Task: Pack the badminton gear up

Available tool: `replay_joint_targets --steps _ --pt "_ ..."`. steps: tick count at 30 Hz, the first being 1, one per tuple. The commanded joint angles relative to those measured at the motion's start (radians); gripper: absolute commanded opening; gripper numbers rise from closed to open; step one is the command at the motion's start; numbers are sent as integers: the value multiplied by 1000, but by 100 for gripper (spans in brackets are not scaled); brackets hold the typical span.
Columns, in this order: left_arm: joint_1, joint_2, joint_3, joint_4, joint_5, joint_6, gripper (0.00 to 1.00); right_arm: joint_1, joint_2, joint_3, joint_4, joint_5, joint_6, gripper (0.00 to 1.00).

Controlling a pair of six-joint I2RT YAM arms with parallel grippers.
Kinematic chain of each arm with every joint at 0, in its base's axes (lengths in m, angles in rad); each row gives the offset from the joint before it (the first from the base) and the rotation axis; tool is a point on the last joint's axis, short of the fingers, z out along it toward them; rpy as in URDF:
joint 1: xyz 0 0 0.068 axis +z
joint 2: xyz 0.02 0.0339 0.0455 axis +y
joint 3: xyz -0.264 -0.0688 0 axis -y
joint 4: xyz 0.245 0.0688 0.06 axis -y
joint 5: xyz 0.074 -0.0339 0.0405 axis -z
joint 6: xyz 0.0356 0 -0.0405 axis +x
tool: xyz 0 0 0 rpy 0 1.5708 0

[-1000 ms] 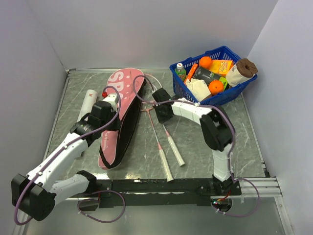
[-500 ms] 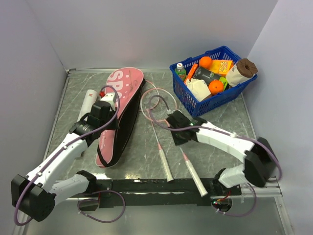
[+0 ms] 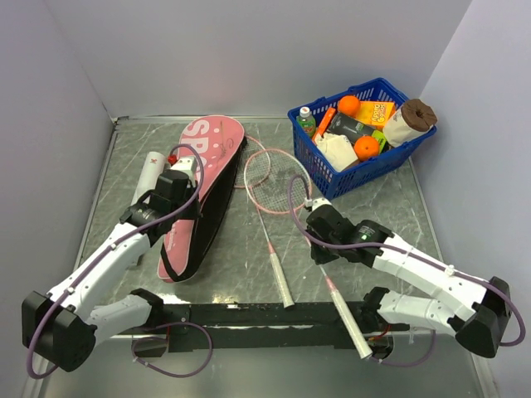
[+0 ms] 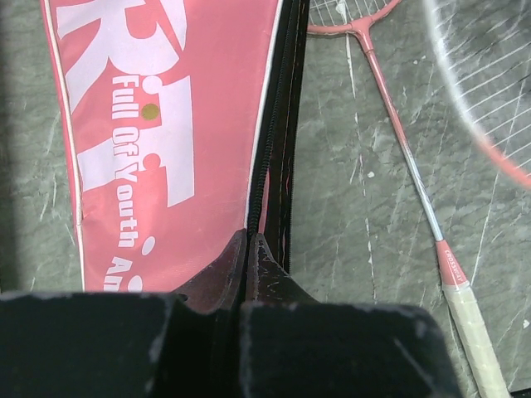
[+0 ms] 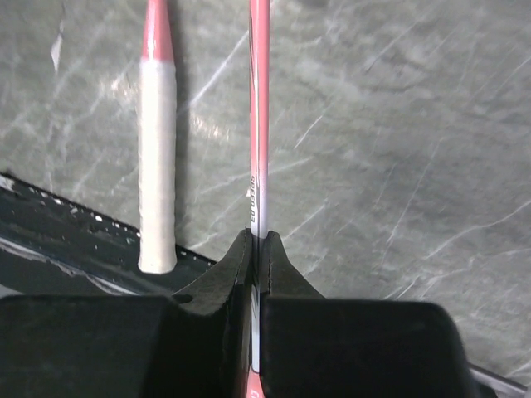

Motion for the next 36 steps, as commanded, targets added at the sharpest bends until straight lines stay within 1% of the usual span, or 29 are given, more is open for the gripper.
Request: replay_joint_targets --steps 1,7,16,21,27,28,29,35,36 --pt "4 -5 7 59 24 -15 1 35 28 -5 29 -34 36 0" --pt "4 -8 4 62 36 -15 1 88 107 28 83 -57 49 0" --pt "4 1 2 59 61 -12 1 118 294 131 182 -83 70 0" --pt "4 1 -4 64 84 -14 1 118 429 263 218 -77 61 0" --pt "1 20 1 73 143 -24 1 109 684 475 277 -72 68 0" --pt "-1 21 1 76 145 -29 1 103 748 501 285 -74 72 0" --pt "-6 21 -2 77 144 -32 1 98 779 546 294 -72 84 0" --pt "-81 36 -1 76 156 -64 1 19 946 656 435 -80 128 0" --pt "-96 46 -1 73 129 -73 1 6 962 668 452 -88 133 0"
